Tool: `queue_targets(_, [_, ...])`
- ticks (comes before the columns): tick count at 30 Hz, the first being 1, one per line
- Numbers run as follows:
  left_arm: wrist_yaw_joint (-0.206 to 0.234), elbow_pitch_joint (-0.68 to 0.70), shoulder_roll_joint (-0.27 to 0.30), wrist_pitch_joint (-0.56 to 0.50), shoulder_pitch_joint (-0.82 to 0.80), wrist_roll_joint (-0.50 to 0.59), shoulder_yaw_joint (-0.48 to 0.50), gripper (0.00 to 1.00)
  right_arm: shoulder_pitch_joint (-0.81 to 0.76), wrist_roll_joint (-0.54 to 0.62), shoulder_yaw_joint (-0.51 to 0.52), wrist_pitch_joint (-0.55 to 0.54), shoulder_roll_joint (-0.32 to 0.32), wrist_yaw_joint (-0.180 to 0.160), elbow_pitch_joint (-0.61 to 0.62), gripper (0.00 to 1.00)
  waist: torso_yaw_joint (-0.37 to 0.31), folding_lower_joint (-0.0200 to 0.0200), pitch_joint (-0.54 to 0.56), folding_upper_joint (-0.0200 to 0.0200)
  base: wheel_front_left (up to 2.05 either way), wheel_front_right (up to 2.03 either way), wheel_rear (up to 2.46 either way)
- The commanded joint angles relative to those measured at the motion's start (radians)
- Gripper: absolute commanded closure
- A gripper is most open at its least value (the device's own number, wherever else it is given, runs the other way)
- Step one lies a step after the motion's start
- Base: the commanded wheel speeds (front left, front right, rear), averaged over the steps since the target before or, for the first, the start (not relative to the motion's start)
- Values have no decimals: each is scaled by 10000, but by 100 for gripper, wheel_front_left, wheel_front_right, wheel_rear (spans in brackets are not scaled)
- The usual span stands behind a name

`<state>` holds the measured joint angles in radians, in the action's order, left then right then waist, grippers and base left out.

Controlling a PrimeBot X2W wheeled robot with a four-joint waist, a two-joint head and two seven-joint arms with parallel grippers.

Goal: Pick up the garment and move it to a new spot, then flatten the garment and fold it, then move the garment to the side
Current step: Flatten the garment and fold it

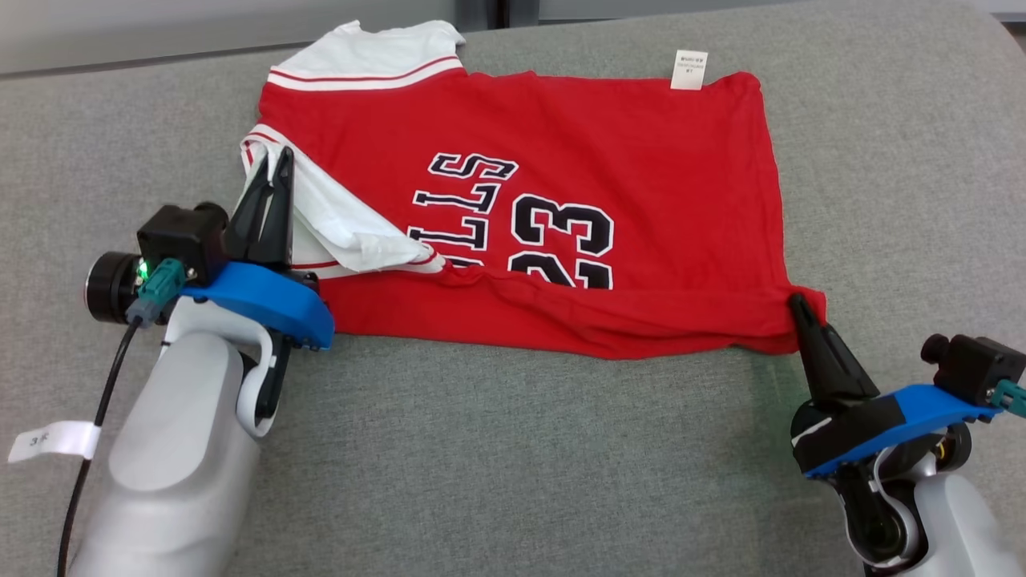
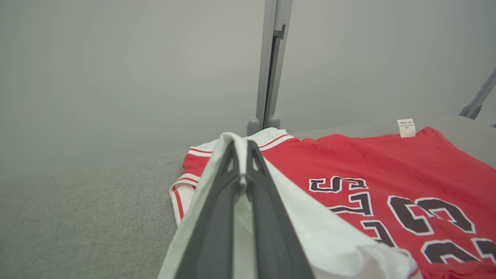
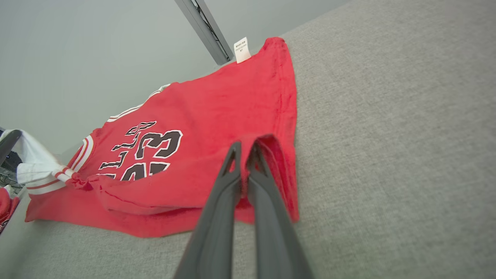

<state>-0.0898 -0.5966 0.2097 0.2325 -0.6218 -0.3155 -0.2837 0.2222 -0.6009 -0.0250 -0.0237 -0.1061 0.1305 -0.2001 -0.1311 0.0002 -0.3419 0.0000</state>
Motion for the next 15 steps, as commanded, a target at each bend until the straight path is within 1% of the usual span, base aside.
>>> queue_targets(1, [-67,-316,12,99,-340,30,-65,100,247,-10,-7,95,-78,7,-85,100,-5,-2,-68,0,0,0,0])
queue_targets(3, [-114,-696,9,177,-584,36,-66,100,365,-3,-44,166,-98,7,-201,100,-17,-2,-122,0,0,0,0])
queue_targets(4, [-121,-854,-11,199,-696,29,-47,100,422,35,-63,220,-122,7,-243,57,-16,-2,-139,0,0,0,0])
queue_targets(5, [-124,-979,-42,244,-777,48,-36,71,468,69,-77,290,-141,7,-270,0,-9,-2,-150,0,0,0,0])
queue_targets(6, [-116,-1080,-66,265,-839,83,-27,21,480,158,-68,392,-166,7,-305,0,2,-2,-148,0,0,0,0])
queue_targets(7, [-106,-1154,-106,284,-860,112,-30,0,473,228,-63,516,-198,7,-327,0,25,-2,-129,0,0,0,0])
queue_targets(10, [-73,-1229,-170,337,-733,164,-17,0,269,416,-26,791,-274,7,-365,0,121,-2,25,0,0,0,0])
queue_targets(15, [12,-699,-161,333,-121,246,278,0,-221,827,68,879,-520,7,-347,0,276,-2,301,0,0,0,0])
